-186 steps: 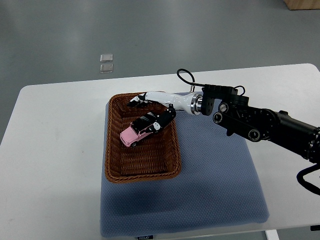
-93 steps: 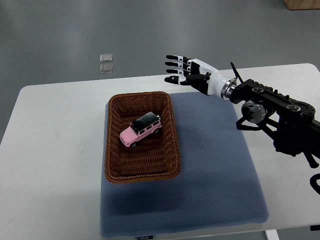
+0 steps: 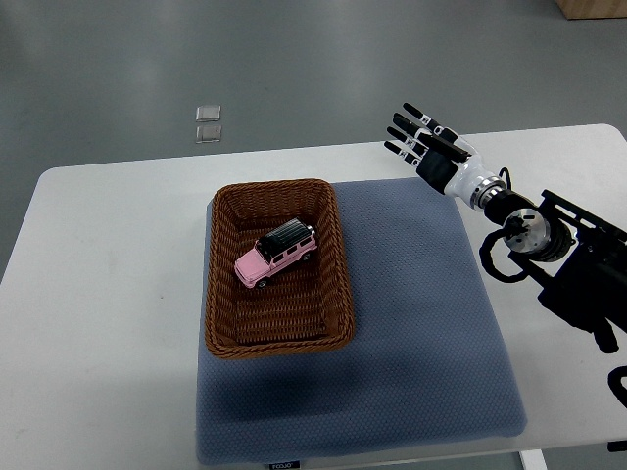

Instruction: Place pink car in brown basket

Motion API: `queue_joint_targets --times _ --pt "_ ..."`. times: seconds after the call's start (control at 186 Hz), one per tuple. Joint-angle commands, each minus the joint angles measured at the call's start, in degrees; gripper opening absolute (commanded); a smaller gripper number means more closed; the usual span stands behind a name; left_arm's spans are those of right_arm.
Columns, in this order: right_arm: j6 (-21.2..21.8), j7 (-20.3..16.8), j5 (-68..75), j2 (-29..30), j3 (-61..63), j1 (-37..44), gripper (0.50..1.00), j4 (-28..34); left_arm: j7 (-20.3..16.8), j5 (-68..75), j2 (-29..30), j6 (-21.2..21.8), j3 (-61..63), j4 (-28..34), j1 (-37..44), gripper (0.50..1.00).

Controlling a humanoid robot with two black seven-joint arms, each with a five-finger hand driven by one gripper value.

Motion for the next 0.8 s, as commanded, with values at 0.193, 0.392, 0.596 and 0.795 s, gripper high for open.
queue_joint_targets --times 0.193,0.392,0.596,0.795 --pt "-2.0 0.7 5.8 0.2 0.2 -1.7 0.913 -0.3 0.0 0.0 0.0 0.0 0.0 0.0 0.0 1.000" --pt "-1.6 0.8 5.8 -1.5 0.4 -1.6 0.913 -0.3 0.0 0.0 0.0 0.0 0.0 0.0 0.0 1.000" --pt "-0.4 0.8 4.7 -3.2 0.3 -1.6 0.913 -0.4 0.0 0.0 0.0 0.0 0.0 0.0 0.0 1.000" --pt "1.5 0.5 4.4 -3.5 0.0 -1.7 0.913 -0.3 0.0 0.0 0.0 0.0 0.0 0.0 0.0 1.000"
